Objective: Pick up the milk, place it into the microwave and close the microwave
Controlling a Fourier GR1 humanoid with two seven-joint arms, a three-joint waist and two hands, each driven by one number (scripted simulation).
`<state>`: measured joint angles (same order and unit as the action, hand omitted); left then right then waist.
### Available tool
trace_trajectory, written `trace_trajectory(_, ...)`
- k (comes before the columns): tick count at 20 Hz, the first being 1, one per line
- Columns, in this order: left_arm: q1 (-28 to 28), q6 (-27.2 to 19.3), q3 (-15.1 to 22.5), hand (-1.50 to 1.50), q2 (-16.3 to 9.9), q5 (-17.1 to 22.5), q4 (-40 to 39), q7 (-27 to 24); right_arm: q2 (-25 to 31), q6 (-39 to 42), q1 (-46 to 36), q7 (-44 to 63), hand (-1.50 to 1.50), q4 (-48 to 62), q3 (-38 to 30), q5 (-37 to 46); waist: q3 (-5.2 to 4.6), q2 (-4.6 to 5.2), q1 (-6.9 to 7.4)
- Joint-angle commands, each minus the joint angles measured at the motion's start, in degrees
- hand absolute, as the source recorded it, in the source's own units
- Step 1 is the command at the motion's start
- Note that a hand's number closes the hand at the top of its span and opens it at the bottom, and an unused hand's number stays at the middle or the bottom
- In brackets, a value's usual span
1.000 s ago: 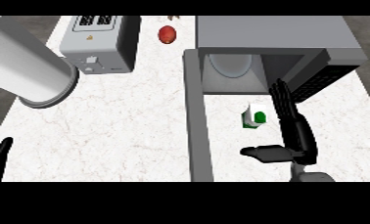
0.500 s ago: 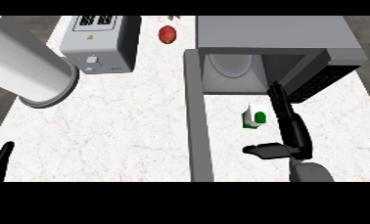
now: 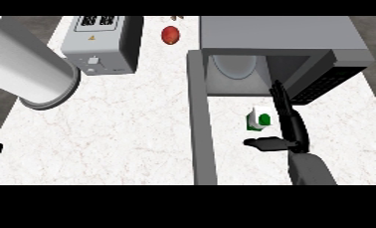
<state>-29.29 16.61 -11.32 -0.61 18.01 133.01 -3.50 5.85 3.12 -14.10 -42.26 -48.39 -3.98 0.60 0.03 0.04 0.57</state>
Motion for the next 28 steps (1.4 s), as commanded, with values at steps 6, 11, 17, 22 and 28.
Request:
trace_trajectory(6,2.2,0.8,-1.2,-1.5,-0.7,0.7,-1.3,1.5,1.0,-9.1,-9.5,-10.2,-1.5,22.4,-5.5,3.3,0.06,0.26,0.52)
trace_trajectory(11,1.7,-2.7,3.9,-1.5,0.6,-2.8,-0.8,-0.2,4.4,-1.6,-11.7,-15.2,-1.5,30.4,-7.3,1.9,0.1,0.36,0.67)
trace_trajectory(17,-1.5,-0.3,2.2,-1.5,0.6,-0.8,2.9,1.4,5.4,21.2,-10.5,-14.6,-1.5,27.9,-0.7,3.3,0.16,0.25,1.27)
trace_trajectory(22,-0.4,1.6,0.1,-1.5,0.1,0.1,-2.1,-1.3,3.0,18.4,-11.0,-20.5,1.5,27.5,-1.1,2.6,0.07,0.24,0.67)
trace_trajectory(28,-3.0,0.1,1.9,-1.5,0.6,1.3,1.2,0.0,-1.0,-0.9,-9.6,-20.8,1.5,21.5,-3.6,2.3,0.01,-0.04,0.22)
